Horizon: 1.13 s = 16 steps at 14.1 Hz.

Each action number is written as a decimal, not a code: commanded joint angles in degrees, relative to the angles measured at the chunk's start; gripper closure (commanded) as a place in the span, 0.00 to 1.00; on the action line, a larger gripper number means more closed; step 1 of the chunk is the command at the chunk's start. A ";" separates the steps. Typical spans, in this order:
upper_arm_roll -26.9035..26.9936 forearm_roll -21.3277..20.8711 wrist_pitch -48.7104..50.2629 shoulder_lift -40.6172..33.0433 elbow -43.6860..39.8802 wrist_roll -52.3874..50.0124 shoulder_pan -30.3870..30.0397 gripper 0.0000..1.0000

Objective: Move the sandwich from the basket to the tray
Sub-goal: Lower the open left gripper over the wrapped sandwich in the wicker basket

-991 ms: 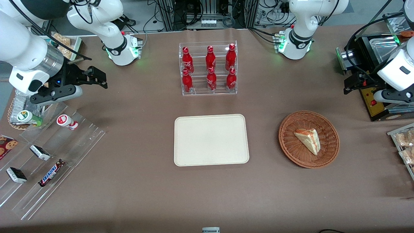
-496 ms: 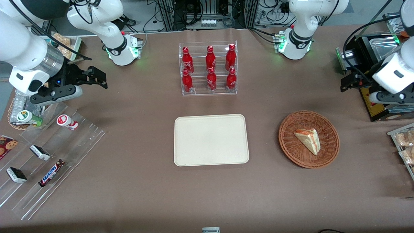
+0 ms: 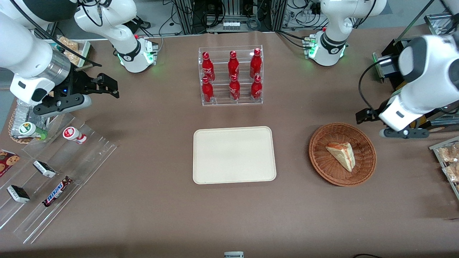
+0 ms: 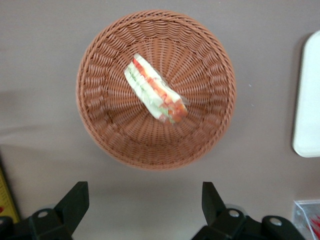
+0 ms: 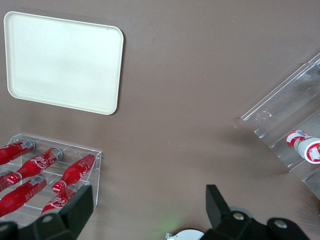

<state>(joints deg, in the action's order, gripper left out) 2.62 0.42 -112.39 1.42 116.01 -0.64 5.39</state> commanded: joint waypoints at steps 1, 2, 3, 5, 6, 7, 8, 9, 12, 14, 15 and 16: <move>-0.34 -1.03 -13.77 -1.33 10.17 -1.91 -0.03 0.00; -0.34 -1.03 -18.43 -0.37 12.47 -3.82 -0.03 0.00; -0.34 -1.03 -21.18 0.86 13.01 -7.32 -0.03 0.00; -0.34 -1.03 -23.83 3.67 12.49 -16.71 0.06 0.00; -0.34 -1.03 -25.50 4.64 12.58 -21.81 0.06 0.00; -0.42 -1.03 -26.64 5.43 12.49 -26.73 0.06 0.00; -0.51 -1.03 -27.35 6.48 12.05 -32.78 0.14 0.00; -0.60 -0.94 -27.44 7.54 11.01 -38.24 0.14 0.00; -0.69 -0.86 -27.88 10.61 8.10 -48.21 0.75 0.00; -0.69 -0.59 -29.02 13.07 7.04 -49.80 1.02 0.00; -0.69 -0.42 -29.81 14.39 7.04 -49.81 1.02 0.00; -0.69 -0.33 -30.51 15.36 7.04 -49.81 1.02 0.01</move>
<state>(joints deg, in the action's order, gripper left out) 1.71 0.33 -141.26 13.57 124.61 -48.69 5.93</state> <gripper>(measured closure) 0.000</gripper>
